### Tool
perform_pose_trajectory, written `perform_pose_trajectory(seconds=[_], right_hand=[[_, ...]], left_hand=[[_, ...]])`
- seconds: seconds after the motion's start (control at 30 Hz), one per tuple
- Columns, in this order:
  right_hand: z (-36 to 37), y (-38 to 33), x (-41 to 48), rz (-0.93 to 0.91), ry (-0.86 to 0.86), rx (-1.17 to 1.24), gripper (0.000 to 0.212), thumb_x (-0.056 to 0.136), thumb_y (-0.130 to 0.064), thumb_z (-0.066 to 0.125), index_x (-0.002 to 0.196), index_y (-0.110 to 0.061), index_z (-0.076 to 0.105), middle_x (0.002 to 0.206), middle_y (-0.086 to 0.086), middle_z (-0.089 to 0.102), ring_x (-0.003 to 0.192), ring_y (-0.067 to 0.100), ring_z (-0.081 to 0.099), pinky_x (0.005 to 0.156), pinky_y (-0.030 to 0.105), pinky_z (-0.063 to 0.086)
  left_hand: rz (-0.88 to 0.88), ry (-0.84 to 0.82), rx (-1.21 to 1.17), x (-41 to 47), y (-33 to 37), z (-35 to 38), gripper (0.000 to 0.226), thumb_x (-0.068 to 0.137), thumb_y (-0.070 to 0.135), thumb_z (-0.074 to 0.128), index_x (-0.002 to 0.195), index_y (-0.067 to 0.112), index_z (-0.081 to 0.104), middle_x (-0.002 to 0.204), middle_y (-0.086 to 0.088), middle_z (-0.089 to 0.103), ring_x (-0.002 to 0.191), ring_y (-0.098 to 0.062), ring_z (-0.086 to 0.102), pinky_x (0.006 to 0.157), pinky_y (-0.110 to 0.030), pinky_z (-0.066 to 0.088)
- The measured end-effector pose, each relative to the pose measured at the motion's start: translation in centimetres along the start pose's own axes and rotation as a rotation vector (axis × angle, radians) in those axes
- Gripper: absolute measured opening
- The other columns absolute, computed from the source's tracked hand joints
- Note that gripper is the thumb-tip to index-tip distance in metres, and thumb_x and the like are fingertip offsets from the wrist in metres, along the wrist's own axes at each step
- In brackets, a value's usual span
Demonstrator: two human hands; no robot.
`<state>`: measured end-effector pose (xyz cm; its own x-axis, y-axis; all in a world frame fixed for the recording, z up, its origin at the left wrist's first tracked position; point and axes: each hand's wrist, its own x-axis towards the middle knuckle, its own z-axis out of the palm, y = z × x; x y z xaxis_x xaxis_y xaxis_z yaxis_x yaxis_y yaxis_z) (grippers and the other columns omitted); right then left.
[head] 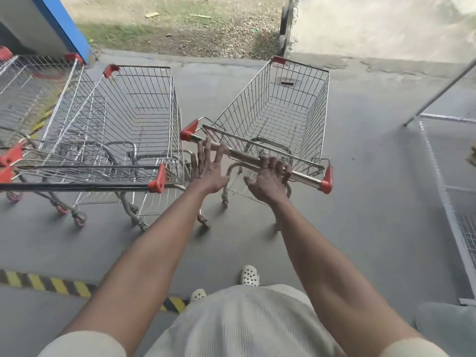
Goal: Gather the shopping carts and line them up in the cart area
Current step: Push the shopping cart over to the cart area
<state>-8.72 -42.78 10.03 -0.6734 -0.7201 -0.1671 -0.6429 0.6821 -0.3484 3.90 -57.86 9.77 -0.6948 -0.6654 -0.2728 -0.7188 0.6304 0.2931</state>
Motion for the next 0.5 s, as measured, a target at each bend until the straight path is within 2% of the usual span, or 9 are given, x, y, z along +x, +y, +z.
perform_pose_trajectory(seconds=[0.07,0.13,0.2,0.4,0.5], right_hand=[[-0.6,0.1,1.6,-0.028,-0.064,0.035,0.085,0.091,-0.058,0.059,0.155,-0.030,0.010,0.149,0.002,0.017,0.149,0.026,0.007,0.122,0.052,-0.006],[-1.0,0.3,2.7,-0.035,-0.132,0.013,0.096,0.093,-0.059,0.056,0.161,-0.031,-0.006,0.167,0.000,-0.004,0.156,0.024,-0.012,0.117,0.048,-0.024],[-1.1,0.6,3.4,-0.060,-0.128,-0.057,0.100,0.095,-0.060,0.054,0.162,-0.031,-0.016,0.169,-0.001,-0.021,0.154,0.022,-0.025,0.112,0.045,-0.031],[-1.4,1.9,4.4,-0.137,-0.091,-0.118,0.102,0.096,-0.058,0.053,0.160,-0.031,-0.021,0.168,0.001,-0.026,0.152,0.022,-0.031,0.117,0.048,-0.029],[-0.8,2.5,3.7,-0.173,0.018,-0.186,0.102,0.095,-0.056,0.054,0.162,-0.028,-0.018,0.168,0.004,-0.026,0.153,0.024,-0.029,0.123,0.054,-0.017]], left_hand=[[0.042,-0.020,-0.056,0.0,1.1,0.0,0.109,0.091,0.050,0.066,0.153,0.048,-0.024,0.152,0.004,-0.051,0.147,-0.024,-0.037,0.122,-0.057,-0.010],[0.078,-0.038,-0.083,0.2,2.1,0.4,0.107,0.091,0.049,0.066,0.155,0.047,-0.021,0.153,0.006,-0.050,0.149,-0.022,-0.033,0.123,-0.054,-0.011],[0.101,-0.028,-0.068,0.6,3.1,0.6,0.110,0.090,0.045,0.069,0.154,0.047,-0.022,0.153,0.007,-0.049,0.150,-0.021,-0.030,0.125,-0.054,-0.007],[0.074,-0.034,-0.065,1.7,5.7,0.4,0.111,0.091,0.039,0.069,0.156,0.043,-0.021,0.155,0.005,-0.047,0.151,-0.022,-0.028,0.125,-0.048,-0.008],[0.062,-0.007,-0.052,1.7,6.5,0.4,0.113,0.089,0.033,0.070,0.156,0.041,-0.021,0.156,0.002,-0.046,0.152,-0.023,-0.027,0.126,-0.049,-0.006]])
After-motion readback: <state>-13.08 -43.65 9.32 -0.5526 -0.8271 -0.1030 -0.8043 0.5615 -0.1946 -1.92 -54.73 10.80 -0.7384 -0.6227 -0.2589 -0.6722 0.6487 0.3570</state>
